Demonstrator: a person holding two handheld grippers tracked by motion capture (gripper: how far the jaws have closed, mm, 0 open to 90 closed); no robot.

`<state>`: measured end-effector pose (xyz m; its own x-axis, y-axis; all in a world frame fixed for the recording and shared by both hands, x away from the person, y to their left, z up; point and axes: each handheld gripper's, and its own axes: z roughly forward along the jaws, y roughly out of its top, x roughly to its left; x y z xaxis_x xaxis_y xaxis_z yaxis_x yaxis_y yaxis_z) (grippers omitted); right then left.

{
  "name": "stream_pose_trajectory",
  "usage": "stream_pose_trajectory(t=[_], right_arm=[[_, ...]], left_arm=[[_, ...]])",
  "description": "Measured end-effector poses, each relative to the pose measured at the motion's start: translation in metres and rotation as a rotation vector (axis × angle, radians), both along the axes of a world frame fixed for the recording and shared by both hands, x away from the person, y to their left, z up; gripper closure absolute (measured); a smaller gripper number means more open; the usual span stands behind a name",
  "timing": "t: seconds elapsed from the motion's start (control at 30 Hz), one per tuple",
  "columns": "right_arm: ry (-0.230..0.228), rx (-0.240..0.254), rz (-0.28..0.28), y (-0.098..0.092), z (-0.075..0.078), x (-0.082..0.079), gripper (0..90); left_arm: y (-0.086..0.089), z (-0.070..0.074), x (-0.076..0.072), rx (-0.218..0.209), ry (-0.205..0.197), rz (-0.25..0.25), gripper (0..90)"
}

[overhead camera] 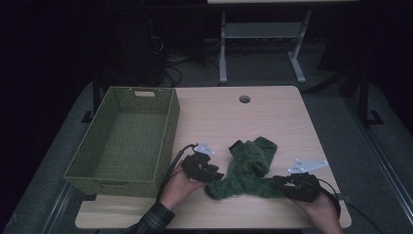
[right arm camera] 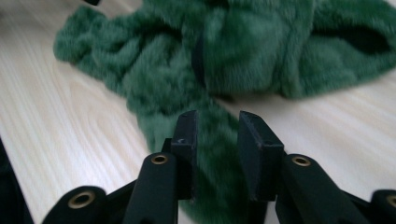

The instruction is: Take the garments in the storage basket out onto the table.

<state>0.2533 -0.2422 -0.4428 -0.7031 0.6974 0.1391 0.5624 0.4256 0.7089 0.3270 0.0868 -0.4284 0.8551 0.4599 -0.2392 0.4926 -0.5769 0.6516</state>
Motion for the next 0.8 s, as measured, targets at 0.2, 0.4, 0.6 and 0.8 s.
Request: stream_pose_trajectory(t=[0.2, 0.4, 0.6, 0.8], right_arm=[[-0.006, 0.01, -0.007, 0.013, 0.003, 0.012, 63.0], [0.012, 0.004, -0.034, 0.018, 0.002, 0.019, 56.5], [0.02, -0.024, -0.054, 0.025, -0.002, 0.023, 64.7], [0.011, -0.038, -0.067, 0.023, -0.004, 0.025, 81.2]], left_arm=[[-0.013, 0.011, 0.028, -0.021, -0.029, 0.013, 50.2], [-0.025, 0.018, 0.05, -0.047, -0.041, 0.003, 44.3], [-0.038, 0.017, 0.069, -0.069, -0.035, -0.001, 38.8], [-0.054, 0.013, 0.078, -0.075, -0.014, -0.037, 46.5]])
